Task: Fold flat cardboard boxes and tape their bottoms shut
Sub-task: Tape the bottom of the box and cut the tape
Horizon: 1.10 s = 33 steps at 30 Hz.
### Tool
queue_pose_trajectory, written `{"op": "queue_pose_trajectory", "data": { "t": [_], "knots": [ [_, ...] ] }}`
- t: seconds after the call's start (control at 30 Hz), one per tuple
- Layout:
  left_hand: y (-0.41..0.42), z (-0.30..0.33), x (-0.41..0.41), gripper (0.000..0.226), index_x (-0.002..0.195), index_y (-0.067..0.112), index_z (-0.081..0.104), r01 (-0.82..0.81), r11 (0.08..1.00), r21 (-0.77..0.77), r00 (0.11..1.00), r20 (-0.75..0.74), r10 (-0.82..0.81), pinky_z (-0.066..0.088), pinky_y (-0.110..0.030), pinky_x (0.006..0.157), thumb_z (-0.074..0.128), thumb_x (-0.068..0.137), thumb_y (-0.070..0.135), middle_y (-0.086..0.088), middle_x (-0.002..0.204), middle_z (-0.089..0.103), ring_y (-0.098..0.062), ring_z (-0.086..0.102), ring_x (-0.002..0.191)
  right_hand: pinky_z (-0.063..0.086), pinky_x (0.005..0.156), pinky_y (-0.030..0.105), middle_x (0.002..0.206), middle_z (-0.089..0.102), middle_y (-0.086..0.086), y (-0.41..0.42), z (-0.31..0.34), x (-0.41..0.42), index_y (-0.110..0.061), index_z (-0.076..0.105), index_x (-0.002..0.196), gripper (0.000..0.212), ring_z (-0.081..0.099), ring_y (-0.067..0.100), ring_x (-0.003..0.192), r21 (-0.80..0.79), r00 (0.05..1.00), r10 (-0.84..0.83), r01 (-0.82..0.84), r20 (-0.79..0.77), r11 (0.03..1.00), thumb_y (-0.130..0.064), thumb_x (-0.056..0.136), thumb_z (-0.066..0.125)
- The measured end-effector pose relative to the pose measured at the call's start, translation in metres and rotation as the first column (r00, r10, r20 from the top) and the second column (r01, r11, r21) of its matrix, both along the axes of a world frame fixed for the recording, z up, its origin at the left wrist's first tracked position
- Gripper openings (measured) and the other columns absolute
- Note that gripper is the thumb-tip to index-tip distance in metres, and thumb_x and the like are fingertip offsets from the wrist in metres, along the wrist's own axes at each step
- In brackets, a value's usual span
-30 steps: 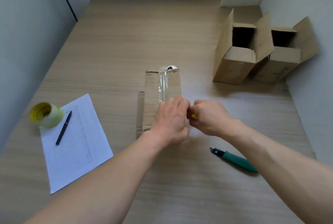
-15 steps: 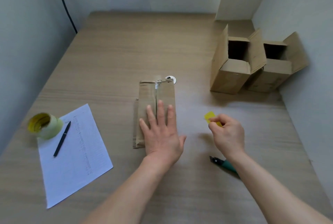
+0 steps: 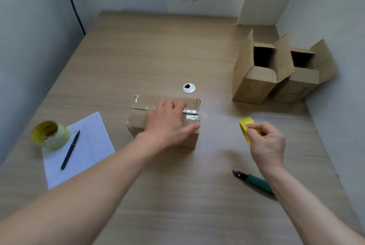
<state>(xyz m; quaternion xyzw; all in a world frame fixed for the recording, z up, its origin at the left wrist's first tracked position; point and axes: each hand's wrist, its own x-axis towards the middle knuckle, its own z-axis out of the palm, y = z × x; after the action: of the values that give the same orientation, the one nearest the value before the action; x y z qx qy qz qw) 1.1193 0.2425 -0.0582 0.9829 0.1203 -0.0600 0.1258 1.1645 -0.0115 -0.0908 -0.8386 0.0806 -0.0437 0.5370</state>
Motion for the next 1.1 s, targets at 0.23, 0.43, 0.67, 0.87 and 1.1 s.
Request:
{"op": "queue_pose_trajectory", "data": {
  "t": [0.23,0.43,0.67,0.87,1.1],
  "knots": [
    [-0.056,-0.029,0.02,0.059,0.108,0.023,0.055,-0.433,0.897,0.088,0.898,0.126,0.421,0.023,-0.068,0.1,0.045,0.08,0.074,-0.006,0.119,0.046,-0.031,0.034,0.123,0.035,0.052,0.024,0.049,0.052,-0.015,0.006,-0.01,-0.015,-0.026,0.067,0.064,0.022,0.042,0.003,0.05,-0.019,0.999,0.013,-0.013,-0.035,1.0,-0.008,0.076,0.067],
    [-0.043,-0.026,0.029,0.036,0.105,0.023,0.052,-0.097,0.981,0.166,0.994,0.058,0.088,0.028,-0.066,0.098,0.057,0.075,0.041,-0.008,0.118,0.041,-0.035,0.033,0.118,0.031,0.047,0.017,0.05,0.052,-0.017,0.002,-0.007,-0.024,-0.024,0.066,0.064,0.024,0.043,0.004,0.049,-0.012,0.999,0.042,-0.043,-0.03,0.999,-0.004,0.077,0.068],
    [0.011,-0.01,0.019,0.037,0.1,0.017,0.049,0.504,0.858,0.099,0.861,0.027,-0.509,0.032,-0.033,0.084,0.064,0.066,0.014,-0.007,0.11,0.041,-0.028,0.041,0.1,0.038,0.05,0.019,0.053,0.057,-0.015,0.003,0.013,-0.031,-0.036,0.068,0.072,0.024,0.048,0.005,0.051,-0.156,0.952,0.294,-0.305,-0.086,0.94,-0.013,0.076,0.073],
    [-0.026,-0.007,-0.031,0.078,0.129,0.014,0.056,0.399,0.898,-0.185,0.892,0.305,-0.333,0.035,-0.041,0.106,0.084,0.063,0.043,-0.006,0.134,0.046,-0.025,0.039,0.132,0.052,0.069,0.033,0.07,0.066,-0.012,0.016,0.022,-0.043,-0.037,0.069,0.076,0.005,0.063,0.018,0.075,-0.401,0.841,0.483,-0.54,-0.243,0.74,-0.031,0.076,0.068],
    [-0.074,-0.028,-0.095,0.015,0.095,0.013,0.079,0.117,0.731,-0.673,0.91,0.367,0.193,0.045,-0.014,0.068,0.071,0.084,0.019,0.001,0.082,0.073,-0.004,0.064,0.075,0.035,0.052,0.024,0.057,0.056,-0.025,0.029,0.015,-0.061,-0.045,0.067,0.08,0.005,0.048,0.0,0.054,-0.243,0.685,0.689,-0.729,-0.238,0.641,-0.042,0.079,0.07]
  ]
}}
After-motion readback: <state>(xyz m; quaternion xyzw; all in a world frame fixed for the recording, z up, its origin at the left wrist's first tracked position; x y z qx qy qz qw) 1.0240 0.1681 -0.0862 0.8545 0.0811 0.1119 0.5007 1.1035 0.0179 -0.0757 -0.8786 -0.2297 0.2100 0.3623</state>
